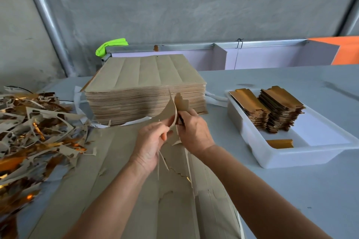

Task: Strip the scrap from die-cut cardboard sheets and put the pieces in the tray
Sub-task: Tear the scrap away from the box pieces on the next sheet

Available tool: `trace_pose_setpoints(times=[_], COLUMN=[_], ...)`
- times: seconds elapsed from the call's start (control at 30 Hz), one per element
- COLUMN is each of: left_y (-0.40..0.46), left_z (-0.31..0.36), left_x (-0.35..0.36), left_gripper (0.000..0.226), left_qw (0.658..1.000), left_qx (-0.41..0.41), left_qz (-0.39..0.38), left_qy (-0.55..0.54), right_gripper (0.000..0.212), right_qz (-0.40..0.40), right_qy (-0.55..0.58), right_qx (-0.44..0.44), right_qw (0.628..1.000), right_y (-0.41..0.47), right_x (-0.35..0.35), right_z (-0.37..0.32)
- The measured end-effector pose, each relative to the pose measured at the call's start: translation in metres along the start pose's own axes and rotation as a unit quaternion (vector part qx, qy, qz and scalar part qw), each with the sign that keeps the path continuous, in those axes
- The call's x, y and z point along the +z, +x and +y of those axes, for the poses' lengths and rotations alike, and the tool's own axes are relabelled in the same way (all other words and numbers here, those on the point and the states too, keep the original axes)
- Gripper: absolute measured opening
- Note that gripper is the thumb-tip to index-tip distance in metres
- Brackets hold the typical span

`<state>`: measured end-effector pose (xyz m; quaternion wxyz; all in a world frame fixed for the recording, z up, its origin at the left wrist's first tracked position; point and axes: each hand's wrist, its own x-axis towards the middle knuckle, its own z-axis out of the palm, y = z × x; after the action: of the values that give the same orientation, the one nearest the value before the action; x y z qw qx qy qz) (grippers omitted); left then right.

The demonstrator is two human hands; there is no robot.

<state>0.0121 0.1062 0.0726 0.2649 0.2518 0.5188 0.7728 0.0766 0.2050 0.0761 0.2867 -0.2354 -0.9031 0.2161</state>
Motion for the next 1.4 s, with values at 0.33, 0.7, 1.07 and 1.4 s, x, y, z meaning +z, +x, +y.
trace_pose_setpoints(times=[0.33,0.7,1.07,1.4], left_y=[0.018,0.027,0.015,0.011], left_z=[0.008,0.002,-0.004,0.002], left_x=[-0.01,0.006,-0.007,-0.014], left_gripper=[0.041,0.029,0.022,0.035], left_qw=[0.984,0.89,0.988,0.987], left_qx=[-0.002,0.054,-0.052,-0.062], left_qz=[0.177,0.047,0.032,-0.082], left_qy=[-0.005,0.45,0.143,0.127], right_gripper=[0.014,0.022,0.017,0.021], right_qz=[0.034,0.02,0.004,-0.088], right_qy=[0.083,-0.028,0.008,0.345], right_qx=[0.155,0.006,-0.014,0.138], right_qw=[0.984,0.999,1.0,0.924], right_y=[-0.007,-0.014,-0.013,-0.01], right_x=[-0.003,0.014,0.013,-0.009], right_z=[0.025,0.005,0.015,0.016])
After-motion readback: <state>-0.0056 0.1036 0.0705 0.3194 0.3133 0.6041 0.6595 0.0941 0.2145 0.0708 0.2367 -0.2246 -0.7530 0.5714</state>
